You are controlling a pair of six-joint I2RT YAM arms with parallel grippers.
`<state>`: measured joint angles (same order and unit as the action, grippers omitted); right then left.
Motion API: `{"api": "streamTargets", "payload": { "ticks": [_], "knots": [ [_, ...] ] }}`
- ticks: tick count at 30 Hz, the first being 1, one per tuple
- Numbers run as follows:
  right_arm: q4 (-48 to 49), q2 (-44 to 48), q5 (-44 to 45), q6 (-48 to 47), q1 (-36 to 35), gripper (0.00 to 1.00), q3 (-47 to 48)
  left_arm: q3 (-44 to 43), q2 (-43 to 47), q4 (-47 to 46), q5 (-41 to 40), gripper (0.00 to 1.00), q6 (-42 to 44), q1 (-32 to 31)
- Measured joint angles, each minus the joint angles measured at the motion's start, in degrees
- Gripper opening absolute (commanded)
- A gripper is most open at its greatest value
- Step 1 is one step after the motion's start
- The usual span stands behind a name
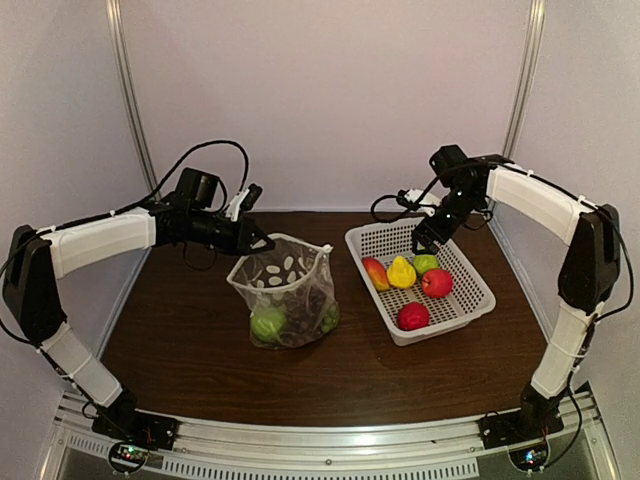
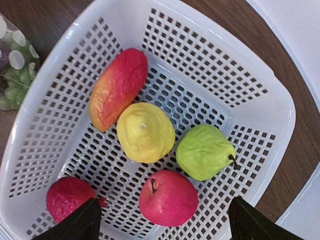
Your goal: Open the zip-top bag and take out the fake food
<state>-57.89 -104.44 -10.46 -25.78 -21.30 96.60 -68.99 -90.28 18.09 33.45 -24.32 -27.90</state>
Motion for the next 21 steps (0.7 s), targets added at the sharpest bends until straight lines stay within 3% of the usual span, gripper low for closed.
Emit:
{"api": "streamTargets", "payload": {
  "ticks": [4,15,21],
  "knots": [
    [-0.7,0.7,-2.34,-1.16,-3.93,0.82,3.45,0.0,0.0,-0.02,-0.02,0.0,-0.02,-0.2],
    [-1.09,-4.68,-7.17,-7.72,-26.34,0.65,17.79,0.26,0.0,-0.15,-0.17,0.0,-0.35,-1.46],
    [-0.87,-10.91,-7.98,-10.19,-31.89,0.57,25.4,0.46,0.0,-0.13,0.09,0.0,-0.35,-1.81]
  ]
}}
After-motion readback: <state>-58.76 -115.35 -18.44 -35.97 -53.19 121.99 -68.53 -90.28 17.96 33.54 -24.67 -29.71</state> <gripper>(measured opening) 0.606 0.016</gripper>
